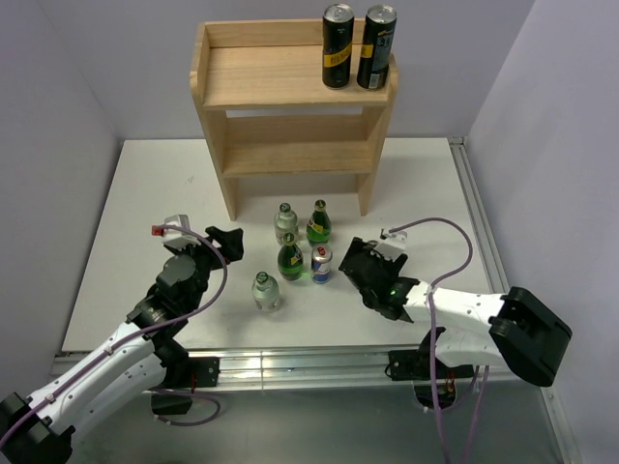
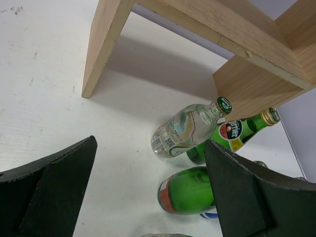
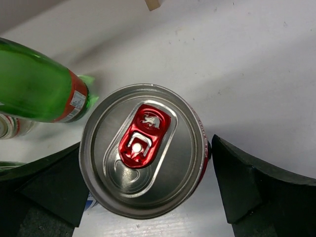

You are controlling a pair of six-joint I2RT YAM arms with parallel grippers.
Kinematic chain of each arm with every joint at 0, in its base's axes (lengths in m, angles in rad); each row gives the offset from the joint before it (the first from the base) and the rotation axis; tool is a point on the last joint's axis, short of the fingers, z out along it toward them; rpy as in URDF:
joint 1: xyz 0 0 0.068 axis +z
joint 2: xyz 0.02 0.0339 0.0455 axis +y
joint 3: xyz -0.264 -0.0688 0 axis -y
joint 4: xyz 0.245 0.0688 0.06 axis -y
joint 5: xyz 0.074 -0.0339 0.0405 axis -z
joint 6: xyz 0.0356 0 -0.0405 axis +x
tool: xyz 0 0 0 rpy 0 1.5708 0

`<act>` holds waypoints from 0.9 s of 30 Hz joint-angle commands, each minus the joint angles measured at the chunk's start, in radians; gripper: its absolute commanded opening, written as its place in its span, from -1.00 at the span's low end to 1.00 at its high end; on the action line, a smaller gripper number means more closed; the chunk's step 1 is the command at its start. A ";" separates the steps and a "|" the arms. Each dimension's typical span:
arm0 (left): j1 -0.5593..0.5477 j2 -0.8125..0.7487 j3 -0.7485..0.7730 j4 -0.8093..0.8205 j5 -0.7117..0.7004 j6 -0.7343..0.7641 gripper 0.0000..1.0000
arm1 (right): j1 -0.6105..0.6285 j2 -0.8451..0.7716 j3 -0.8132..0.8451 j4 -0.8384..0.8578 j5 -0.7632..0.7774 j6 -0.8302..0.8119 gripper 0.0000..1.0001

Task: Place and organize the beverage onto the shelf

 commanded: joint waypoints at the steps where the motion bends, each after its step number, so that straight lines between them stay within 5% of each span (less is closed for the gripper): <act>1: -0.003 -0.004 -0.012 0.071 -0.001 -0.020 0.95 | 0.019 0.050 -0.018 0.086 0.120 0.042 1.00; 18: -0.003 0.003 -0.043 0.114 0.002 -0.014 0.95 | 0.019 0.277 0.033 0.146 0.292 0.092 0.95; 21: -0.003 0.002 -0.041 0.106 -0.004 -0.012 0.95 | 0.018 0.329 0.056 0.140 0.297 0.108 0.83; 27: -0.003 -0.013 -0.044 0.099 -0.004 -0.008 0.96 | 0.012 0.386 0.079 0.134 0.327 0.122 0.18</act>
